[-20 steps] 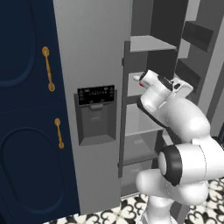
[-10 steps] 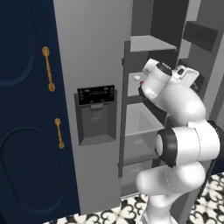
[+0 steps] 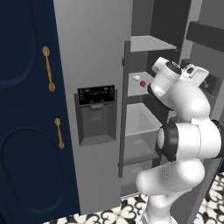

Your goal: Take the strawberry from the fridge and place it on top of the pancake, located on the dining counter.

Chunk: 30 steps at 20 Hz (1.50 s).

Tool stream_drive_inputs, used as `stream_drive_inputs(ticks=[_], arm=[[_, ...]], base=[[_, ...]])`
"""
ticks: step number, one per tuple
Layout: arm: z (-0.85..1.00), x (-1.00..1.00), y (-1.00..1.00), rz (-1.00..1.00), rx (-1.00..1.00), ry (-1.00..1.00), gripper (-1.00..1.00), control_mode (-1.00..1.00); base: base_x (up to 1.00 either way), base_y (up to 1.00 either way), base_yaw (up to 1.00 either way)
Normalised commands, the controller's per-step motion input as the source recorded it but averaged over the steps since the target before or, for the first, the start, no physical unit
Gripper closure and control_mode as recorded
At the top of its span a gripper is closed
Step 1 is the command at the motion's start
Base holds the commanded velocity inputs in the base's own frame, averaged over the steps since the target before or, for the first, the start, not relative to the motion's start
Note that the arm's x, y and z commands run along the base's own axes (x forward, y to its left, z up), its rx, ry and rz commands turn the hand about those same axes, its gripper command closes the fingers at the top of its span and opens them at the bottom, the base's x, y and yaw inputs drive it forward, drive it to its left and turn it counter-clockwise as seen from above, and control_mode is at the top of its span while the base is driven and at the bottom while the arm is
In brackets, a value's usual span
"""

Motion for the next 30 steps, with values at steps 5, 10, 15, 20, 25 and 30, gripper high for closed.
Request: stream_drive_inputs(ticks=[5, 10, 15, 20, 25, 30], arm=[[0.0, -0.03, 0.09, 0.01, 0.01, -0.01, -1.0, -1.0], [0.03, -0.43, 1.0, 0.0, 0.18, -0.13, -1.0, -1.0], [-0.26, -0.62, 1.0, 0.0, 0.67, -0.19, -1.0, -1.0], [-0.46, -0.99, 0.93, 0.0, 0.95, -0.21, -1.0, -1.0], [-0.17, -0.99, 0.53, 0.0, 0.69, -0.35, -1.0, -1.0], [-0.01, -0.24, 0.36, -0.04, -0.14, -0.05, -1.0, -1.0]], base=[[0.0, 0.0, 0.0], [0.0, 0.0, 0.0], [0.0, 0.0, 0.0], [0.0, 0.0, 0.0], [0.0, 0.0, 0.0], [0.0, 0.0, 0.0]])
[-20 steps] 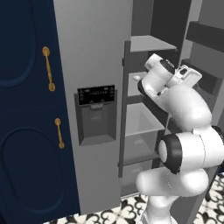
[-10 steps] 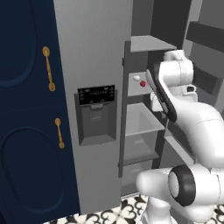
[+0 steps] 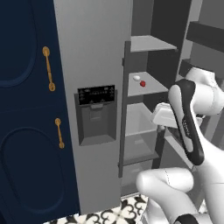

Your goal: Take the strawberry from the fridge and place it on top of the pancake, located on the dining counter.

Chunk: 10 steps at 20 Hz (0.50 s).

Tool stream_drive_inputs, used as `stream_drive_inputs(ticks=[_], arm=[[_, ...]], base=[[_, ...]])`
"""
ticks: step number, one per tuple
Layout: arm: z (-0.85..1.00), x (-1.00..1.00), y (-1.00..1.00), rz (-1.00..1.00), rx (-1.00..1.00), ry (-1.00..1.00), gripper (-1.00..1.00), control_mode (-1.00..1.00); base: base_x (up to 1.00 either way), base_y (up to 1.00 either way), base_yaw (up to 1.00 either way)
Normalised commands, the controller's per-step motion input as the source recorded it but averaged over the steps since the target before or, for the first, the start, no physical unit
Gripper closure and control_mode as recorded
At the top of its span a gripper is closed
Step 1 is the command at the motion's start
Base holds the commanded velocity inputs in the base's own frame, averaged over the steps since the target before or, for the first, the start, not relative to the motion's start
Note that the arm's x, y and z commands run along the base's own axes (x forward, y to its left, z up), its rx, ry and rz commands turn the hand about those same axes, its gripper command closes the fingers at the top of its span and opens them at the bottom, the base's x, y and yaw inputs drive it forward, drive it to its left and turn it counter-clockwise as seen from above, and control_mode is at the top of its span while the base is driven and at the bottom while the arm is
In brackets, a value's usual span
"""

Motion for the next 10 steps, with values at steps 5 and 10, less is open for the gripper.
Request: stream_drive_inputs(ticks=[5, 10], arm=[[-0.28, -0.01, -0.02, -0.04, -0.3, 0.05, -1.0, -1.0], [-0.49, -0.08, -0.09, 0.03, -0.11, -0.19, -1.0, -1.0]], base=[[0.0, 0.0, 0.0], [0.0, 0.0, 0.0]])
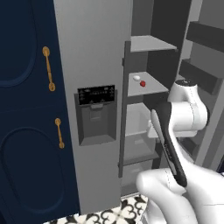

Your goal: Take the strawberry from the fridge and place it on top of the pancake, located on the dining counter.

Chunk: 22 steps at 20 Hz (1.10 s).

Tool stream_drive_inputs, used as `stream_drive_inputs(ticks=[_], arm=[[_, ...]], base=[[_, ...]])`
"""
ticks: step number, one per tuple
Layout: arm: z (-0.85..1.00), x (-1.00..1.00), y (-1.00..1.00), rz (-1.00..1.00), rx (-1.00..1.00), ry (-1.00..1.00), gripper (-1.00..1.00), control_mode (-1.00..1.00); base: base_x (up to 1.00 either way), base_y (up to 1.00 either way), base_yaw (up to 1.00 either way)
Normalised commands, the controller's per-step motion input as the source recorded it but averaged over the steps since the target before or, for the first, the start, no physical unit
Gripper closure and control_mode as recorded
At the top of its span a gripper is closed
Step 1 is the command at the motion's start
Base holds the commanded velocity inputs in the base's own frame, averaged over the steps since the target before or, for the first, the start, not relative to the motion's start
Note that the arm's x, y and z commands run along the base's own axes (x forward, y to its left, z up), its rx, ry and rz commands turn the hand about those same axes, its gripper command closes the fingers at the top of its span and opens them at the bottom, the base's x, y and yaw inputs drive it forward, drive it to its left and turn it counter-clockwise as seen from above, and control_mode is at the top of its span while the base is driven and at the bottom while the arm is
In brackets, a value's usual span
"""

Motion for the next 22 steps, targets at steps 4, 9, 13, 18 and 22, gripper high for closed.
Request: stream_drive_inputs(ticks=[4, 9, 13, 18, 22], arm=[[-0.16, -0.01, -0.02, 0.04, 0.0, -0.07, -1.0, -1.0], [0.0, 0.0, 0.0, 0.0, 0.0, 0.0, -1.0, -1.0], [0.0, 0.0, 0.0, 0.0, 0.0, 0.0, -1.0, -1.0], [0.0, 0.0, 0.0, 0.0, 0.0, 0.0, -1.0, 1.0], [0.0, 0.0, 0.0, 0.0, 0.0, 0.0, -1.0, 1.0]], base=[[0.0, 0.0, 0.0], [0.0, 0.0, 0.0], [0.0, 0.0, 0.0], [-0.02, -0.01, -0.18], [0.08, 0.0, -0.39]])
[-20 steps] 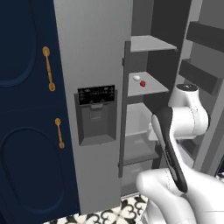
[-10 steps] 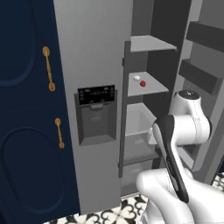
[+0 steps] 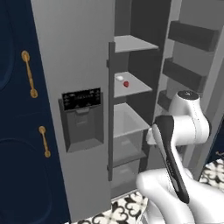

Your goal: Take the strawberry from the fridge and place it on top of the pancake, located on the dining counter.

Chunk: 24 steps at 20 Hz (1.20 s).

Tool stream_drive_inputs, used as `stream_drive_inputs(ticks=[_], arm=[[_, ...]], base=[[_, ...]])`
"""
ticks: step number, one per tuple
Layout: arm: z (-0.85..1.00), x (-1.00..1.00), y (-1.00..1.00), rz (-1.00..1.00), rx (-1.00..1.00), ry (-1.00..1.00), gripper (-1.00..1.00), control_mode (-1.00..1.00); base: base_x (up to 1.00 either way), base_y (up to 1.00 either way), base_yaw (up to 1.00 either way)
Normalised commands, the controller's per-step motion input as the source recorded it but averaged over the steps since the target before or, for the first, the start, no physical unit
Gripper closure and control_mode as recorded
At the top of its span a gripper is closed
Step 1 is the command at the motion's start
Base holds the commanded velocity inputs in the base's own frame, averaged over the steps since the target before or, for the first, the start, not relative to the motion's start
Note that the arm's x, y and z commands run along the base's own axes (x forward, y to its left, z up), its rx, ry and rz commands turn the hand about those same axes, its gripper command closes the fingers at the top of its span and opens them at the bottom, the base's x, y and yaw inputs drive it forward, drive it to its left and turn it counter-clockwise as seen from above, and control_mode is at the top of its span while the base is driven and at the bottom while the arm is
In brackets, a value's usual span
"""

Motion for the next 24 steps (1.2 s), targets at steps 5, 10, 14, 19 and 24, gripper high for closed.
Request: stream_drive_inputs(ticks=[5, 10, 14, 19, 24], arm=[[0.0, 0.0, 0.0, 0.0, 0.0, 0.0, -1.0, 1.0], [0.0, 0.0, 0.0, 0.0, 0.0, 0.0, -1.0, 1.0], [0.0, 0.0, 0.0, 0.0, 0.0, 0.0, -1.0, 1.0], [0.0, 0.0, 0.0, 0.0, 0.0, 0.0, -1.0, 1.0], [0.0, 0.0, 0.0, 0.0, 0.0, 0.0, -1.0, 1.0]], base=[[0.77, 0.0, -0.14], [0.59, -0.03, 0.0], [0.42, -0.4, 0.1], [0.34, -0.49, 0.18], [0.41, -0.01, 0.17]])
